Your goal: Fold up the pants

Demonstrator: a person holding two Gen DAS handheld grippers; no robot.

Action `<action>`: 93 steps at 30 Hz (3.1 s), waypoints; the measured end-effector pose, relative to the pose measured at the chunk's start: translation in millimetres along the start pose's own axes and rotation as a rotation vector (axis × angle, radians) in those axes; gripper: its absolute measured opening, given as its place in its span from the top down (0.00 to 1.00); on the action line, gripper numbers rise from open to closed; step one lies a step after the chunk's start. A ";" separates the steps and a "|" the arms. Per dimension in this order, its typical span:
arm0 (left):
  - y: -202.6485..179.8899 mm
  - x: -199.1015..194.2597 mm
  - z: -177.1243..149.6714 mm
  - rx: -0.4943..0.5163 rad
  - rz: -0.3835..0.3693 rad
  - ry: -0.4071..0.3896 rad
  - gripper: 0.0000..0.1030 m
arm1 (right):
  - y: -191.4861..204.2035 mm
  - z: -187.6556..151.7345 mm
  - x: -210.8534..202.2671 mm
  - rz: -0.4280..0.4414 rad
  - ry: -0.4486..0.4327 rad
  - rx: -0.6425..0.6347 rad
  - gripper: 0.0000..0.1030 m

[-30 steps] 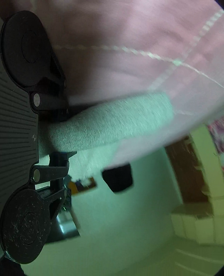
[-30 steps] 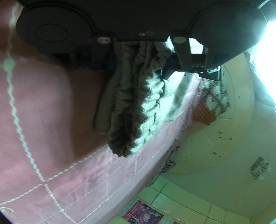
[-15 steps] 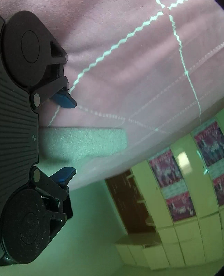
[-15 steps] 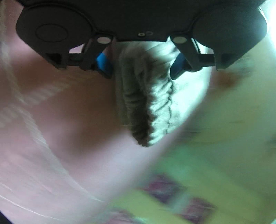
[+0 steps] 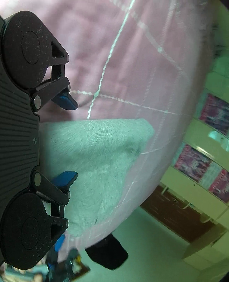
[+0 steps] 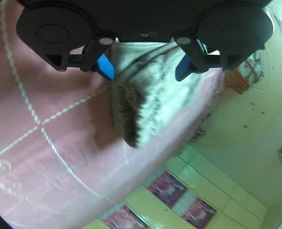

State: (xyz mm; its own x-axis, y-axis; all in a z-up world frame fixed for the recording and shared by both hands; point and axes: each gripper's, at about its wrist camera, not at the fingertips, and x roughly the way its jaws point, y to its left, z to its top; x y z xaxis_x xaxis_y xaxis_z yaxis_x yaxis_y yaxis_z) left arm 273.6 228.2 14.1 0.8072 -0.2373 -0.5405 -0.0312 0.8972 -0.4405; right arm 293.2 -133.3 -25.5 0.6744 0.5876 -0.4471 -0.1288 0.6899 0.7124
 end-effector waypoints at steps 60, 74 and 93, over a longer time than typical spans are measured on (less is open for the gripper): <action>-166.8 -355.5 -158.4 0.254 0.175 -0.319 0.00 | 226.8 -211.9 -245.2 -0.318 -0.337 -0.550 0.00; -171.5 -355.9 -163.7 0.286 0.181 -0.324 0.00 | 232.9 -218.2 -248.4 -0.305 -0.350 -0.563 0.00; -167.2 -356.3 -160.3 0.289 0.191 -0.327 0.00 | 235.5 -221.7 -247.6 -0.300 -0.343 -0.566 0.00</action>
State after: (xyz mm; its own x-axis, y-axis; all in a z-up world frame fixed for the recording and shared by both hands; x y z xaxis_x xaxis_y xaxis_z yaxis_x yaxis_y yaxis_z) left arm -103.2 103.1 165.4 0.9476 0.0303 -0.3179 -0.0696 0.9912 -0.1128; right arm -65.3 -22.5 133.0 0.9180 0.2368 -0.3180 -0.1962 0.9683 0.1548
